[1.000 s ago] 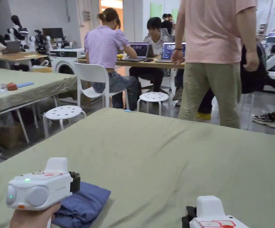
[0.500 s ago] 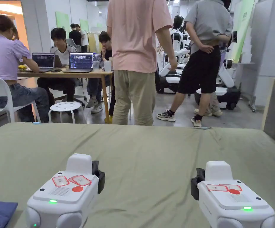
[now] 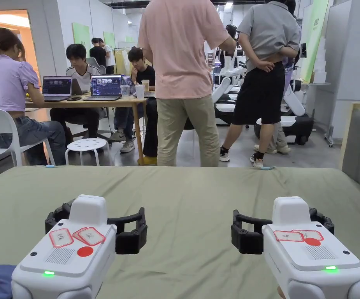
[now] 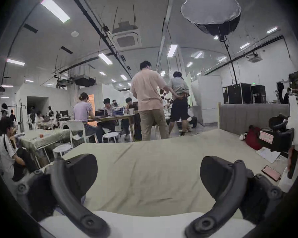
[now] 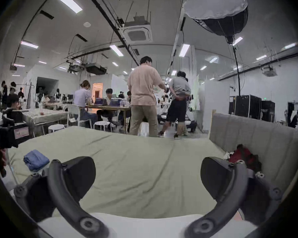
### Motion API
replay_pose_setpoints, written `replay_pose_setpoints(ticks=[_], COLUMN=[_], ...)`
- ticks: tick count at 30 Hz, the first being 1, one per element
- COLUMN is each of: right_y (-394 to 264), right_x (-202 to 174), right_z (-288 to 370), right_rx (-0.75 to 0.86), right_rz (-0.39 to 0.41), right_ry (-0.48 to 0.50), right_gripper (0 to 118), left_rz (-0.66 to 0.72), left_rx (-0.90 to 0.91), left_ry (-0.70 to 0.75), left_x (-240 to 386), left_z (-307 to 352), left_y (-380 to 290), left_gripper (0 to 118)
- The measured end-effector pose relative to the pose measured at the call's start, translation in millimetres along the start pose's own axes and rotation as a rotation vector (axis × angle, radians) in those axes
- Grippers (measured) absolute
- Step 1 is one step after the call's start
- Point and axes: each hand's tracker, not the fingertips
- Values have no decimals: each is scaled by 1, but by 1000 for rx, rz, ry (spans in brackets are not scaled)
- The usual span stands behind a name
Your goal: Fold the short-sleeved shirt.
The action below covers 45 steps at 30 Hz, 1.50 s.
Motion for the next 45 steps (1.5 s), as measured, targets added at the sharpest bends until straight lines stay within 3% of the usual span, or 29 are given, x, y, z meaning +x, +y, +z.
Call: replay_pose_setpoints(ticks=[15, 21, 36, 42, 45], right_y=[10, 13, 20, 22, 20], right_x=[-9, -7, -1, 7, 4], right_z=[1, -1, -1, -2, -1], right_rx=[-9, -89, -120, -128, -117], right_rz=[-15, -148, -130, -183, -164], right_ry=[5, -73, -161, -147, -189], right_gripper=[118, 118, 118, 118, 118], left_rz=[7, 22, 31, 24, 32], left_rx=[29, 28, 21, 18, 15], left_ry=[22, 20, 10, 29, 28], left_x=[-5, -5, -2, -4, -5], left_z=[10, 12, 9, 9, 9], left_y=[4, 3, 2, 0, 0], left_gripper=[118, 118, 118, 118, 118])
